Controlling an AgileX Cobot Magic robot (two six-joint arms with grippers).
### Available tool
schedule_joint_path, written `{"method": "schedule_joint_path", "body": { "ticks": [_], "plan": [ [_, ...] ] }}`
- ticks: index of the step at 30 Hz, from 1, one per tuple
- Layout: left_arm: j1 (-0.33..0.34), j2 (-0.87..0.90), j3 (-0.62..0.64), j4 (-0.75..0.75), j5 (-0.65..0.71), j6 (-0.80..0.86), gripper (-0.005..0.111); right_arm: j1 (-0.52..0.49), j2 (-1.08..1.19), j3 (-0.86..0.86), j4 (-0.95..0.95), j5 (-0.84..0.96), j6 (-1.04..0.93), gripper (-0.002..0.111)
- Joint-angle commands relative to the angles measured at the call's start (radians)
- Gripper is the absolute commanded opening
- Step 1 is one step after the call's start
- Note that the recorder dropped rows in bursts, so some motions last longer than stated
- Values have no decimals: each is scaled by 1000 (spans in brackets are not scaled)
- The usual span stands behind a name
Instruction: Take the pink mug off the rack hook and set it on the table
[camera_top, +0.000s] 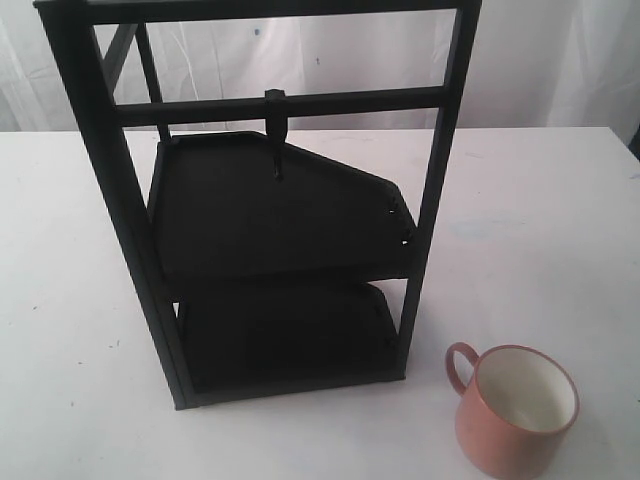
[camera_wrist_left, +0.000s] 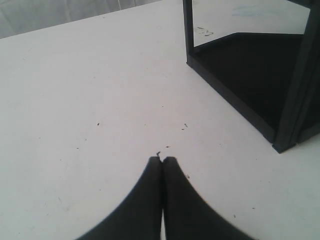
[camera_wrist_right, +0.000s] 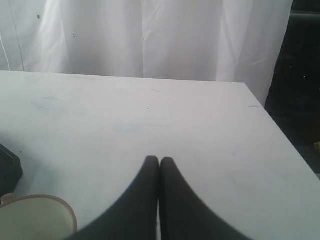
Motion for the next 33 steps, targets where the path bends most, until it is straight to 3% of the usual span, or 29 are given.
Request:
{"method": "schedule_joint_path", "body": {
  "ticks": [1,33],
  "plan": [
    [1,-5,4,-3,0,3,0,-7,-6,5,-6,2,-5,0],
    [1,-5,4,-3,0,3,0,-7,-6,5,-4,2,-26,0]
  ]
}}
